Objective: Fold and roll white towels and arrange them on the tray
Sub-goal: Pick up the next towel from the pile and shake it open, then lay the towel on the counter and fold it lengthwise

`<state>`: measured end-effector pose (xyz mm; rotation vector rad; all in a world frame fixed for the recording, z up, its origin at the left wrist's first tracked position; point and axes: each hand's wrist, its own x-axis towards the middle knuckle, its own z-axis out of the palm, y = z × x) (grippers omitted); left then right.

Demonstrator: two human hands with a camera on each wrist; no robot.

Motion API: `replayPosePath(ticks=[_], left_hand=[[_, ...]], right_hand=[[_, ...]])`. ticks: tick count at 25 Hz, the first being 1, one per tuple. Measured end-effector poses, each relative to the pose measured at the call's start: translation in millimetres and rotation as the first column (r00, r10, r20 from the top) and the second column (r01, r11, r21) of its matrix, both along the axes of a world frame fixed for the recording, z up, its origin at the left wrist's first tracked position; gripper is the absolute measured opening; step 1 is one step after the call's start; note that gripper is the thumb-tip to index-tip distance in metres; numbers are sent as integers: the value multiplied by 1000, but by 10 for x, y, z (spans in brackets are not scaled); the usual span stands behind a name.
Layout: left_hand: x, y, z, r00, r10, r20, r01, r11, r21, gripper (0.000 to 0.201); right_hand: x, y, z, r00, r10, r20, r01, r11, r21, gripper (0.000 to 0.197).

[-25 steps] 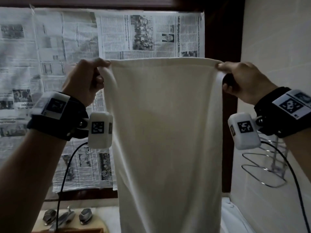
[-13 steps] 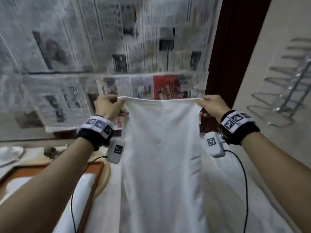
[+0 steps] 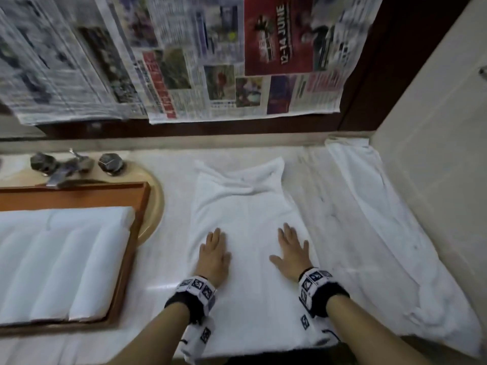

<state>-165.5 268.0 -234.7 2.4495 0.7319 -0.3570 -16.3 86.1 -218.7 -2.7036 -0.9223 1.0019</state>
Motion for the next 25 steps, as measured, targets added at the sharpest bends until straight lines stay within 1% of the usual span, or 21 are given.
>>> replayPosePath(ticks=[2, 4, 6, 7, 8, 9, 10, 11, 12, 13, 14, 15, 16, 17, 18, 19, 20, 21, 22, 24, 25], left_hand=[[148, 206, -13, 999, 21, 32, -21, 1000, 7, 62], [376, 366, 100, 999, 33, 0, -33, 999, 20, 62], [557, 217, 223, 994, 112, 10, -111, 993, -31, 58], [578, 18, 239, 994, 102, 32, -99, 991, -84, 57], [547, -196, 232, 997, 39, 59, -31, 991, -129, 57], [432, -359, 221, 996, -26, 90, 39, 990, -137, 57], [271, -373, 197, 991, -69, 112, 80, 992, -94, 57], [100, -257, 113, 991, -60, 119, 62, 998, -14, 58], [-66, -93, 38, 996, 13, 90, -18, 998, 59, 60], [-189, 84, 8, 989, 138, 51, -142, 985, 100, 61], [-274, 183, 49, 965, 264, -8, -260, 956, 134, 63], [-274, 155, 106, 947, 318, -45, -311, 943, 119, 64], [-204, -6, 155, 956, 291, -20, -289, 954, 83, 64], [-114, -285, 197, 982, 188, 37, -188, 982, 21, 64], [-41, -547, 202, 996, 51, 67, -47, 998, -51, 62], [-57, -707, 169, 995, -52, 80, 61, 992, -110, 61], [-168, -723, 130, 991, -122, 57, 127, 989, -81, 61], [-311, -580, 78, 992, -122, 20, 122, 993, 10, 64], [-491, -395, 24, 998, -54, -38, 58, 993, 100, 66], [-781, -102, 14, 974, 199, -111, -174, 964, 202, 66], [-818, -79, 35, 953, 279, -120, -253, 948, 196, 65]], right_hand=[[188, 80, 18, 999, 26, 20, -26, 1000, 14, 77], [340, 214, 132, 1000, 23, -3, -23, 999, 26, 73], [210, 341, 188, 993, 98, 65, -99, 995, 13, 68], [66, 381, 145, 979, 175, 104, -176, 984, -5, 66], [-70, 384, 82, 966, 228, 122, -229, 973, -6, 65], [-158, 314, 37, 967, 226, 117, -227, 974, -10, 66], [-143, 188, 11, 979, 175, 105, -173, 984, -28, 67], [-41, 35, -17, 990, 96, 101, -91, 994, -57, 69], [83, -129, -23, 995, 0, 101, 10, 995, -100, 70], [209, -268, 3, 989, -87, 118, 105, 982, -156, 70], [248, -357, 48, 981, -128, 144, 156, 966, -207, 70], [180, -363, 100, 981, -116, 158, 148, 967, -209, 70], [1, -269, 138, 985, -55, 163, 80, 984, -156, 69], [-257, -157, 137, 988, 50, 146, -38, 996, -87, 68], [-480, -73, 100, 978, 159, 131, -157, 987, -29, 66], [-647, -91, 36, 965, 235, 117, -237, 972, -2, 64], [-704, -213, 0, 961, 252, 114, -251, 968, -19, 65], [-603, -393, -36, 970, 199, 136, -193, 979, -60, 67], [-471, -603, -84, 979, 108, 170, -92, 991, -101, 68], [-263, -887, -75, 975, -68, 214, 111, 975, -195, 68], [-288, -904, -54, 970, -82, 229, 130, 970, -203, 68]])
